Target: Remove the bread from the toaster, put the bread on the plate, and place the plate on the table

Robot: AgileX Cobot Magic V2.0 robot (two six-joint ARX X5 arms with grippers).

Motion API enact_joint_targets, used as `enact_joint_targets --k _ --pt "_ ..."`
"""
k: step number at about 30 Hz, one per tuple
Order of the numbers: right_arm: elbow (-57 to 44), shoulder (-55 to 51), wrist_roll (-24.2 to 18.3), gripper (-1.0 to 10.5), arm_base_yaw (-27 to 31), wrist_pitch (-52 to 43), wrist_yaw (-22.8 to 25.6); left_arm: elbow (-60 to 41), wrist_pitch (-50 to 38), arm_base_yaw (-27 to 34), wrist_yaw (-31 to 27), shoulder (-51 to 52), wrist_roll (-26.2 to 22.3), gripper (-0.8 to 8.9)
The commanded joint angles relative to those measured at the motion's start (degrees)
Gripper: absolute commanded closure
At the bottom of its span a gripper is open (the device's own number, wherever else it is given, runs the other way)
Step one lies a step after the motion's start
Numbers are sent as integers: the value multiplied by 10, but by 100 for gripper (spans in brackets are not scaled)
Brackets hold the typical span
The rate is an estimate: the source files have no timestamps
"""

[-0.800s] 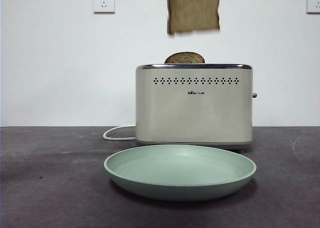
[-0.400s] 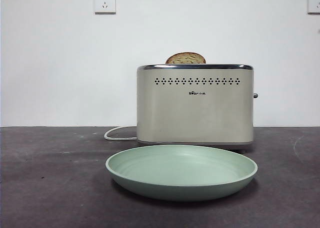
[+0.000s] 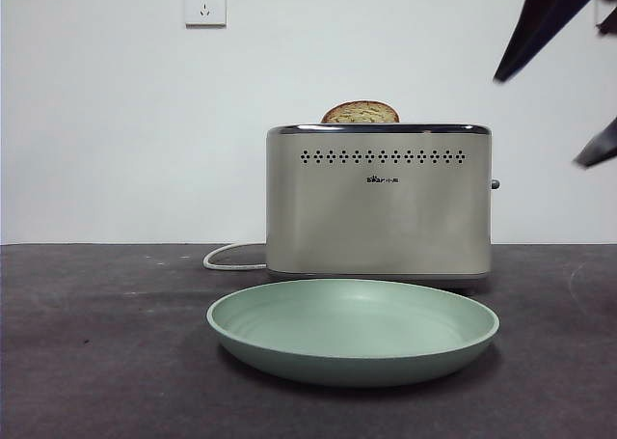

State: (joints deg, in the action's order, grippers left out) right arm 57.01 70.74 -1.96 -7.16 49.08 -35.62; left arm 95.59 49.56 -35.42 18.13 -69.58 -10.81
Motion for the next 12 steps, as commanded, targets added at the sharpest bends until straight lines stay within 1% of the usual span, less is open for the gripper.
enact_joint_targets --k 1,4,6,9,11,12 --pt "2 33 -4 356 -13 -13 0 0 17 -18 -3 8 6 818" --pt "2 66 -5 356 -30 -26 5 -2 41 -37 -25 10 6 818" --pt "2 88 -6 356 -43 -37 23 -17 42 -50 -34 16 11 818" --pt "2 115 -9 356 -59 -54 44 -68 24 -64 -45 36 26 818" --pt "2 135 -9 356 -66 -68 47 -130 -12 -75 -52 61 47 818" --pt "2 148 -9 357 -68 -76 47 -174 -41 -80 -58 79 66 818"
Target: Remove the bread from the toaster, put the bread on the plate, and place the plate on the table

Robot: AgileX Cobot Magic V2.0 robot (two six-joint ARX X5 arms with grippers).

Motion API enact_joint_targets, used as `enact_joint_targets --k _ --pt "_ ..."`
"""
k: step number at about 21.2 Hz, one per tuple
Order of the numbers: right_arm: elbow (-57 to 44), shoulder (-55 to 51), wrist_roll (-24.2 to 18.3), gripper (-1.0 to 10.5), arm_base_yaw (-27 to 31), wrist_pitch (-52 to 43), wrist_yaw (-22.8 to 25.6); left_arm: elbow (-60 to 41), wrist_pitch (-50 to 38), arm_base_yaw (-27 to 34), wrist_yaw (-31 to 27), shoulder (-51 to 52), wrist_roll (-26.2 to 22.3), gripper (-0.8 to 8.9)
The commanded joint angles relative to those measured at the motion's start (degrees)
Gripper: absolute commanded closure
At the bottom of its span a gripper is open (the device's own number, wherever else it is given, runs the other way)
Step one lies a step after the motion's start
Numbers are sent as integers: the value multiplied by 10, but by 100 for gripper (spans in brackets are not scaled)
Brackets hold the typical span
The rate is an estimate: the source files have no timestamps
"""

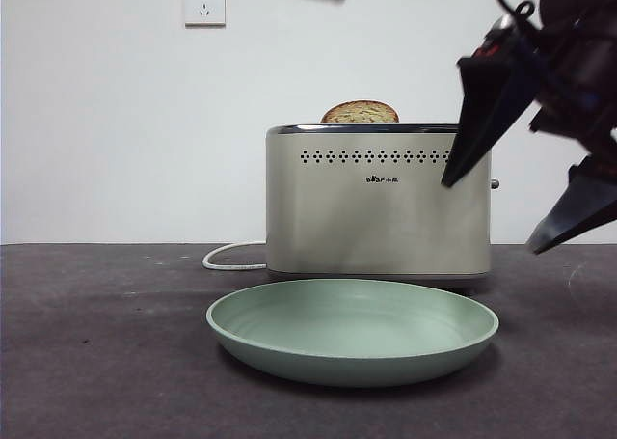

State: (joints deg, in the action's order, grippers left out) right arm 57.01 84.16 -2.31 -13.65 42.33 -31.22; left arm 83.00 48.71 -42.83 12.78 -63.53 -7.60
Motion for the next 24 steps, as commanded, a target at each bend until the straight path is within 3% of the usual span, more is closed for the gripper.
enact_joint_targets --k 1,6,7,9,13,14,16,18,24 --pt "2 23 -5 357 -3 -12 3 -86 -56 -10 -7 34 50 818" --pt "2 83 -6 369 -5 -38 2 -250 -153 -29 -19 100 127 819" --pt "2 95 -6 434 -9 -45 2 -266 -158 -35 -24 105 137 819" --pt "2 112 -8 512 -16 -58 1 -274 -160 -44 -26 105 139 819" --pt "2 137 -7 518 -34 -76 2 -274 -172 -52 -36 106 152 819" --pt "2 143 -7 580 -39 -77 3 -274 -172 -52 -36 106 152 819" --pt "2 151 -8 825 -45 -82 3 -274 -171 -52 -36 105 152 819" --pt "2 153 -8 958 -45 -90 3 -274 -169 -52 -36 105 163 819" --pt "2 137 3 963 -46 -91 -4 -274 -166 -52 -7 105 215 820"
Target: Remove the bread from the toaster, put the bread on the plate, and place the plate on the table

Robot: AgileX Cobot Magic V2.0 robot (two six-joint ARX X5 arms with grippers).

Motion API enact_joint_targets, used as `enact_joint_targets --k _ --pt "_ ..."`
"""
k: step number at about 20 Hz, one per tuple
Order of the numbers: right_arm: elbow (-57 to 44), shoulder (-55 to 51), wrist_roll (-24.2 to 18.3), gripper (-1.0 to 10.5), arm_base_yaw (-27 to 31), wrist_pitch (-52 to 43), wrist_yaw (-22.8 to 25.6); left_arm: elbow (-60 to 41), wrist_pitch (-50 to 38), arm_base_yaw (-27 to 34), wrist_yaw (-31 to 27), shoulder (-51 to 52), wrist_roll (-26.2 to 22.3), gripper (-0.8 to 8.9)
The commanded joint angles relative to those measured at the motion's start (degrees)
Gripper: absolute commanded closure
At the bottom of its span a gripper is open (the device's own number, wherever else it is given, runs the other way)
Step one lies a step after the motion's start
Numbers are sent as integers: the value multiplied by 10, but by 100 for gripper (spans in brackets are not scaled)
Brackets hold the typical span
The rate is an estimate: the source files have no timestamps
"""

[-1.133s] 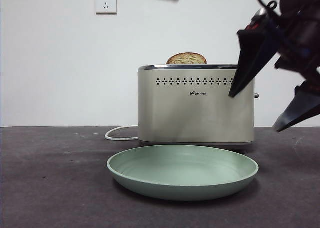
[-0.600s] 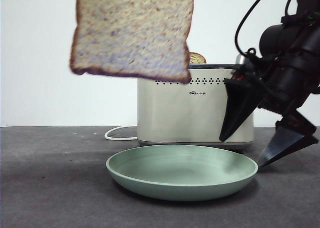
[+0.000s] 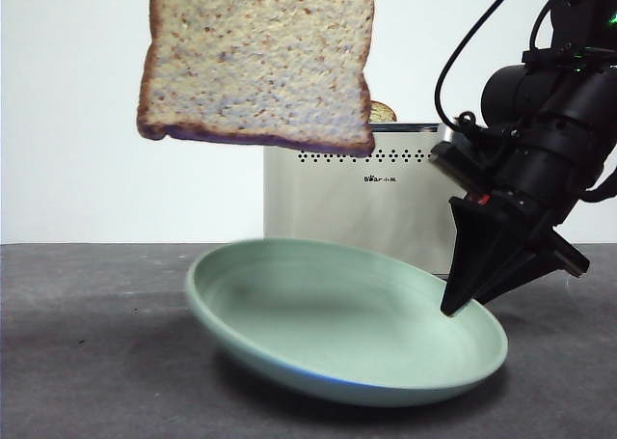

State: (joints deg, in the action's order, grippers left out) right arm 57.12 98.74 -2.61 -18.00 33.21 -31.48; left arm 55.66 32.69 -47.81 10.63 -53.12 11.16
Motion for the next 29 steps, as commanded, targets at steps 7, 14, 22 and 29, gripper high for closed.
enact_joint_targets --k 7,14,22,29 --pt "1 -162 47 963 -47 5 0 0 -31 1 49 0 86 820" --pt "1 -223 73 963 -108 13 20 0 -10 59 62 -28 103 821" --pt "0 -223 78 963 -154 16 53 0 81 111 63 -107 101 775" --pt "1 -223 78 963 -155 23 49 4 92 111 65 -130 100 404"
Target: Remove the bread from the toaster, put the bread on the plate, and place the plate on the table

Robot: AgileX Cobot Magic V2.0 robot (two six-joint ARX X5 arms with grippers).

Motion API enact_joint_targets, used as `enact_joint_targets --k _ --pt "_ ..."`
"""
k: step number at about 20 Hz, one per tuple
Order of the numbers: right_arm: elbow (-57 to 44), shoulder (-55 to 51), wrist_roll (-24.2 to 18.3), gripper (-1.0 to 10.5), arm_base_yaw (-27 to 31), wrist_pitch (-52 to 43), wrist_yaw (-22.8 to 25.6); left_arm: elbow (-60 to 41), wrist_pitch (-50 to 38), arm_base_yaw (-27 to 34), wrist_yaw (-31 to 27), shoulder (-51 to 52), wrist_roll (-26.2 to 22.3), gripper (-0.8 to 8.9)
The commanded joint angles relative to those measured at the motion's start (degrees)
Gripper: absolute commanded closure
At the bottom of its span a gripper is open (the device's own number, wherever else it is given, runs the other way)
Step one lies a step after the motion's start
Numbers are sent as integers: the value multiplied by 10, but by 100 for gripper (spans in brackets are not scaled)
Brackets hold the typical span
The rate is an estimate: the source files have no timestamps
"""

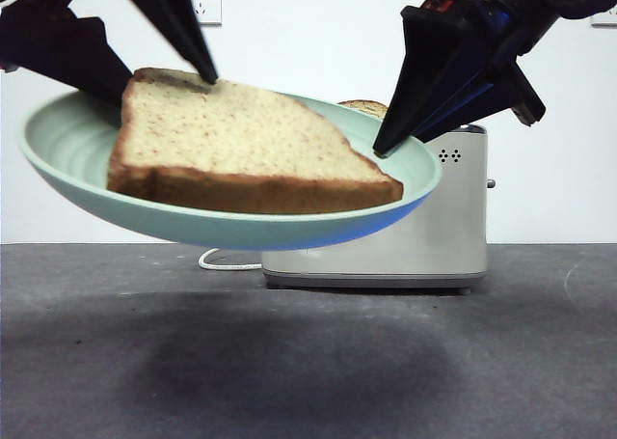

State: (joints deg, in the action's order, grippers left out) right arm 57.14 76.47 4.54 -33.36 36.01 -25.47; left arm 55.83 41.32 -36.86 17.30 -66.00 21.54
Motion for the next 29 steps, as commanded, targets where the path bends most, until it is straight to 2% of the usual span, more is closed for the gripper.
enact_joint_targets --k 1,7,13,14,16,17,20,24,29 --pt "0 0 6 963 -1 -2 -12 7 9 2 -1 -2 -4 404" --pt "0 0 6 963 -1 19 -12 88 58 2 9 -1 -12 404" --pt "0 0 7 963 -1 14 -8 236 127 2 10 2 -48 414" --pt "0 0 12 963 -1 8 0 263 138 2 9 6 -70 478" --pt "0 0 27 963 0 -13 21 304 150 2 4 22 -97 744" --pt "0 0 36 963 1 -24 21 316 149 2 5 35 -102 835" --pt "0 0 65 963 12 -49 40 322 160 1 2 78 -123 822" --pt "0 16 76 963 28 -49 76 322 198 0 -24 128 -143 822" --pt "0 91 87 963 52 -49 78 322 217 0 -22 162 -148 822"
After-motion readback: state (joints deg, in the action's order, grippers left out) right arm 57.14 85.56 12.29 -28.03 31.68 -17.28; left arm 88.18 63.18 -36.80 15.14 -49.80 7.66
